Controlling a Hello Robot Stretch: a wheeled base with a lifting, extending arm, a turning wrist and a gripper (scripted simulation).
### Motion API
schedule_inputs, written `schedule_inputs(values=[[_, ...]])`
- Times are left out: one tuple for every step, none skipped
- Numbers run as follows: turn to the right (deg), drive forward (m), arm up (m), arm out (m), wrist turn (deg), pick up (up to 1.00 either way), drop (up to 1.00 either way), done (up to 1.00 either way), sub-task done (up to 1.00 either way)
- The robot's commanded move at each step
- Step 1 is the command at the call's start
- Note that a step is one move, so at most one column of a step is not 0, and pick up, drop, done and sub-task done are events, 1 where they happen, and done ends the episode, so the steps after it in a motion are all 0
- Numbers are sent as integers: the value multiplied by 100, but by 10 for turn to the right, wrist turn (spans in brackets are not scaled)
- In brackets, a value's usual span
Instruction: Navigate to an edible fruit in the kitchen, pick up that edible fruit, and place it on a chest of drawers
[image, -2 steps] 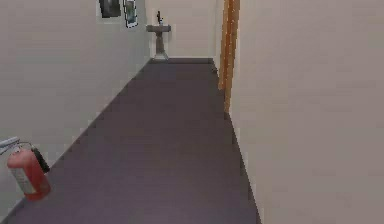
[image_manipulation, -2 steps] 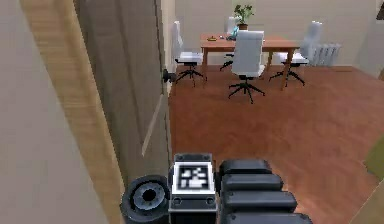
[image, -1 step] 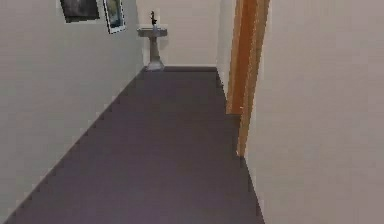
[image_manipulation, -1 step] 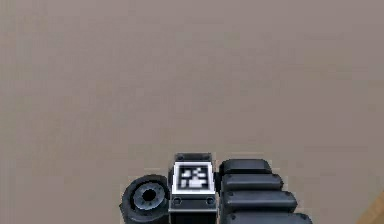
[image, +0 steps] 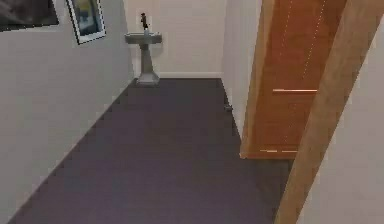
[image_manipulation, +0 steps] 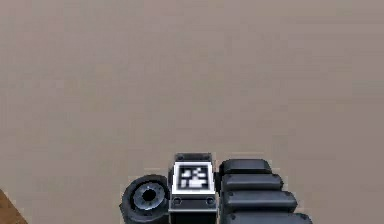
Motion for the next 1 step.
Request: schedule_inputs(values=[[0, 100, 0, 0, 0, 0, 0, 0, 0]])
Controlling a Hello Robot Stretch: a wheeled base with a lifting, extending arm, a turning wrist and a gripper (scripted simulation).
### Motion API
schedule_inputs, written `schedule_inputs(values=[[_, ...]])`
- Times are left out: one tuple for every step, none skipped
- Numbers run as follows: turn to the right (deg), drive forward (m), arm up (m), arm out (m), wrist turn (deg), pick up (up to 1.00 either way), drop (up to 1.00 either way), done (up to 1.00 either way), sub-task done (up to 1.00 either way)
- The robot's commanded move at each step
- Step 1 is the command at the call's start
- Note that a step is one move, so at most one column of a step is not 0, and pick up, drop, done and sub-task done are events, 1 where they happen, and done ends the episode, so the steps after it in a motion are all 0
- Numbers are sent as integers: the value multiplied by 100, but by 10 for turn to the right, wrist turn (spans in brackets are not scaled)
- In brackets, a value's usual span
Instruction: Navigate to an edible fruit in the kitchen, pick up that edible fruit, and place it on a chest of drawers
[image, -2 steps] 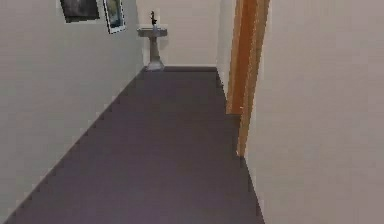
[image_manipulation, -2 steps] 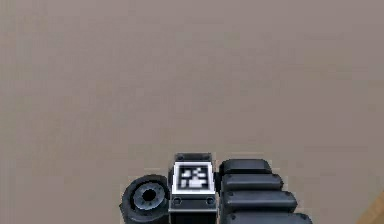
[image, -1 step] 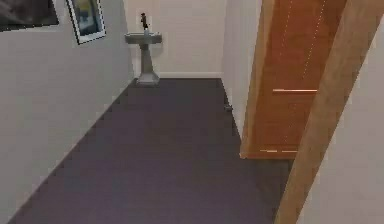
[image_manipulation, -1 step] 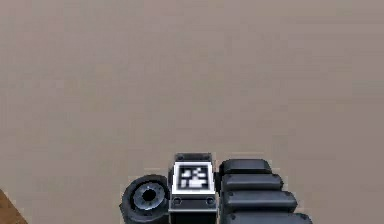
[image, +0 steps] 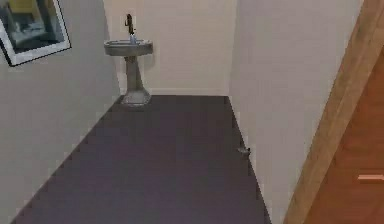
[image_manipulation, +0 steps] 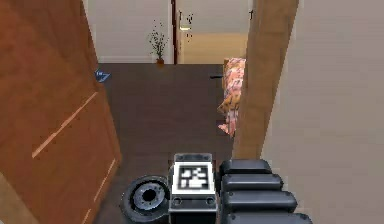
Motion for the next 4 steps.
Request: schedule_inputs(values=[[360, 0, 0, 0, 0, 0, 0, 0, 0], [0, 5, 0, 0, 0, 0, 0, 0, 0], [90, 0, 0, 0, 0, 0, 0, 0, 0], [0, 45, 0, 0, 0, 0, 0, 0, 0]])
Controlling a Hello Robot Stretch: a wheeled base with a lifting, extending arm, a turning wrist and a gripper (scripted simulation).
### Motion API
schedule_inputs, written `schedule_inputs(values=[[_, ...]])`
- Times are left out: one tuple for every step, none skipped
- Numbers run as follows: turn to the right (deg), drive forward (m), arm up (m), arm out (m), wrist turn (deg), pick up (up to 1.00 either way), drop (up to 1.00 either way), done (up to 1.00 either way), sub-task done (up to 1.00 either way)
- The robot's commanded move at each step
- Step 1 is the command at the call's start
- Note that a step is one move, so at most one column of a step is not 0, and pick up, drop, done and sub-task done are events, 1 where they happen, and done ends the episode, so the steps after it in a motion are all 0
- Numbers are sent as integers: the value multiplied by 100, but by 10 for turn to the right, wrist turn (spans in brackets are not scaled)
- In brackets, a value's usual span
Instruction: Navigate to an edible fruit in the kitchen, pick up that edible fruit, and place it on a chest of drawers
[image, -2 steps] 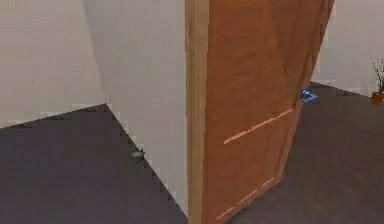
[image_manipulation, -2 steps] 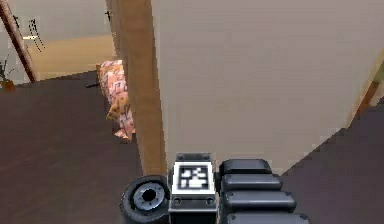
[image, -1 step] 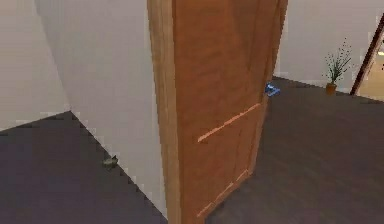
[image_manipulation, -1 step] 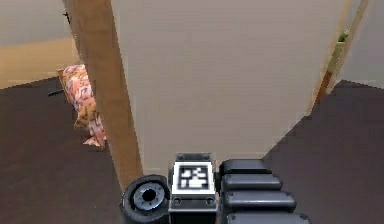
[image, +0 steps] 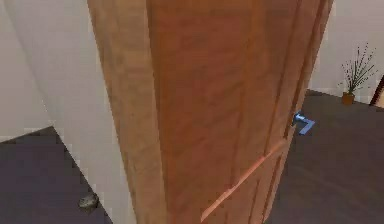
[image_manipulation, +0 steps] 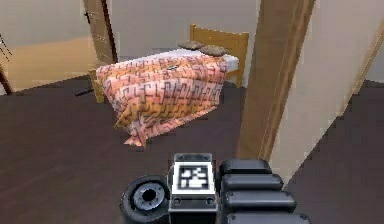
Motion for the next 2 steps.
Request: schedule_inputs(values=[[-450, 0, 0, 0, 0, 0, 0, 0, 0], [-450, 0, 0, 0, 0, 0, 0, 0, 0]])
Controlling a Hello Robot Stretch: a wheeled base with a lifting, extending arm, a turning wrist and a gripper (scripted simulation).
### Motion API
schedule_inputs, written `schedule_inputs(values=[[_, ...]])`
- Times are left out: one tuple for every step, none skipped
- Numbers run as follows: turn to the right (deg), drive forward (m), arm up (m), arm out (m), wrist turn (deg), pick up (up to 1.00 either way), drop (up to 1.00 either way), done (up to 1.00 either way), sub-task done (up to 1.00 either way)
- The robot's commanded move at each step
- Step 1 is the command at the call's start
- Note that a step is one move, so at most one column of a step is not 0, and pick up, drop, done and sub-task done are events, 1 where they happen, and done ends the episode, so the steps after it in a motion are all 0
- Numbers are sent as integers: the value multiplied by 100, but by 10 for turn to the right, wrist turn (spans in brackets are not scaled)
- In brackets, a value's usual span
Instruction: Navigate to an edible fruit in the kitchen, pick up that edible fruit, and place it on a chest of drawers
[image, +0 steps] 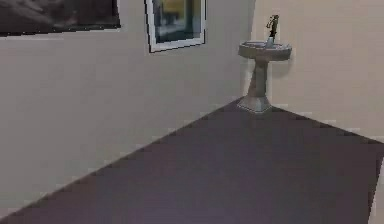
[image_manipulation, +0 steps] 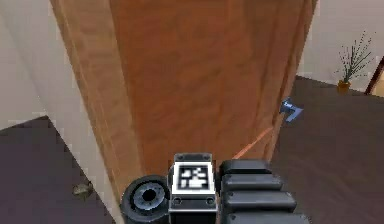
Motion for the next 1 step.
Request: schedule_inputs(values=[[-390, 0, 0, 0, 0, 0, 0, 0, 0]])
